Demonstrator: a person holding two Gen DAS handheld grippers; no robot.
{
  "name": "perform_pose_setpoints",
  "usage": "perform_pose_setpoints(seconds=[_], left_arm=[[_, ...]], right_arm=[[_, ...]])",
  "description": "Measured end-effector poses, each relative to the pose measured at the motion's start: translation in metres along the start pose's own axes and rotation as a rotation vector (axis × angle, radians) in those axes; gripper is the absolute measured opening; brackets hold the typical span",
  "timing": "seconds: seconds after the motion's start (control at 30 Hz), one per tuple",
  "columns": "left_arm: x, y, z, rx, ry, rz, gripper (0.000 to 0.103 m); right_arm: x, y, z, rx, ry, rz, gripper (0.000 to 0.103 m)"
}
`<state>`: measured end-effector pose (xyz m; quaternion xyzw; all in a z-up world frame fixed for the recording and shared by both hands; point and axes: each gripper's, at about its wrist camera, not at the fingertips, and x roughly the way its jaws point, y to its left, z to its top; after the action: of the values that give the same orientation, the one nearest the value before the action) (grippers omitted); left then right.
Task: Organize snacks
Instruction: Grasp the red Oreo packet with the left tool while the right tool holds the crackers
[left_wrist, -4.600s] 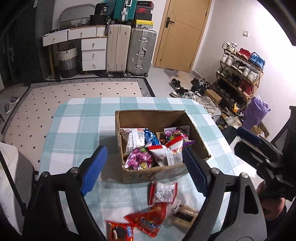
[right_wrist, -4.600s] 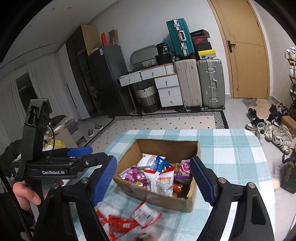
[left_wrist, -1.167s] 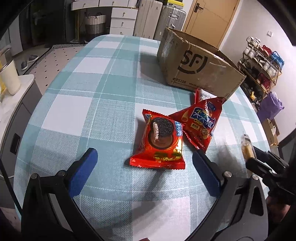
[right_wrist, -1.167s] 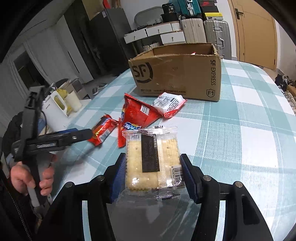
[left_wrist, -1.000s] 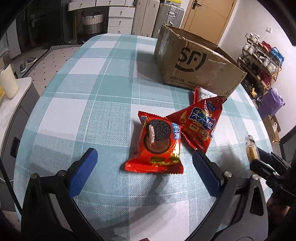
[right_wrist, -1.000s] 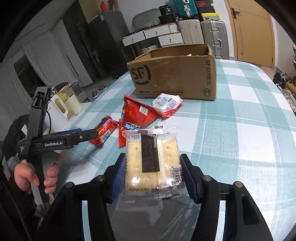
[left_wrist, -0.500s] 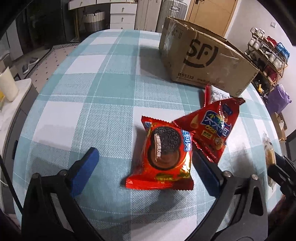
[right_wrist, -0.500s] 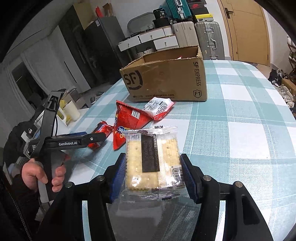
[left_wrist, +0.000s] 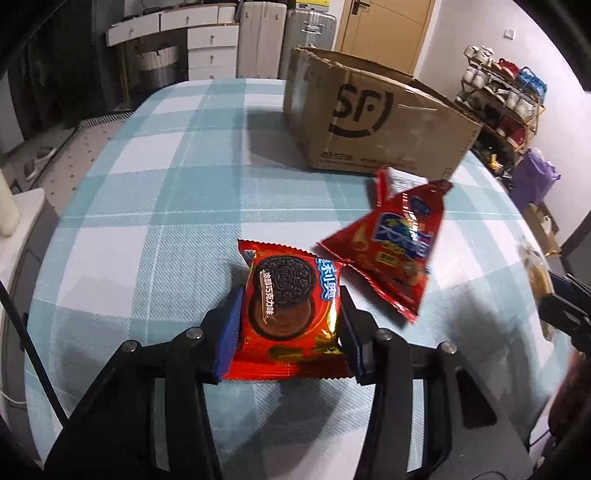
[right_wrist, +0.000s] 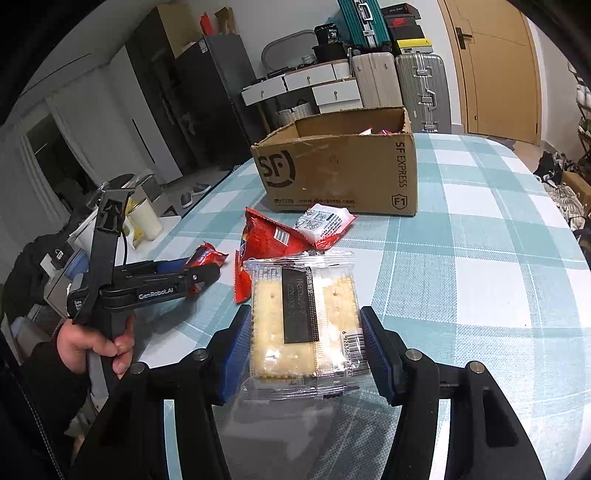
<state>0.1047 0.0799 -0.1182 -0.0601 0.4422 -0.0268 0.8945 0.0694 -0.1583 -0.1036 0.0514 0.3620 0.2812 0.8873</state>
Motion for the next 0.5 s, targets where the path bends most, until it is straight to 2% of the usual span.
perform_pose_setpoints(seconds=[0.27, 0.4, 0.5], left_arm=[[-0.025, -0.009, -0.003, 0.012, -0.025, -0.018, 0.045], [-0.038, -0.014, -0.003, 0.014, -0.037, -0.038, 0.045], [-0.045, -0.019, -0.001, 0.02, -0.044, -0.055, 0.045]], right_arm=[[-0.01, 0.0, 0.004, 0.029, -0.023, 0.022, 0.058], [-0.014, 0.009, 0.005, -0.027, -0.033, -0.034, 0.058], [-0.017, 0.013, 0.007, -0.032, -0.04, -0.014, 0.058]])
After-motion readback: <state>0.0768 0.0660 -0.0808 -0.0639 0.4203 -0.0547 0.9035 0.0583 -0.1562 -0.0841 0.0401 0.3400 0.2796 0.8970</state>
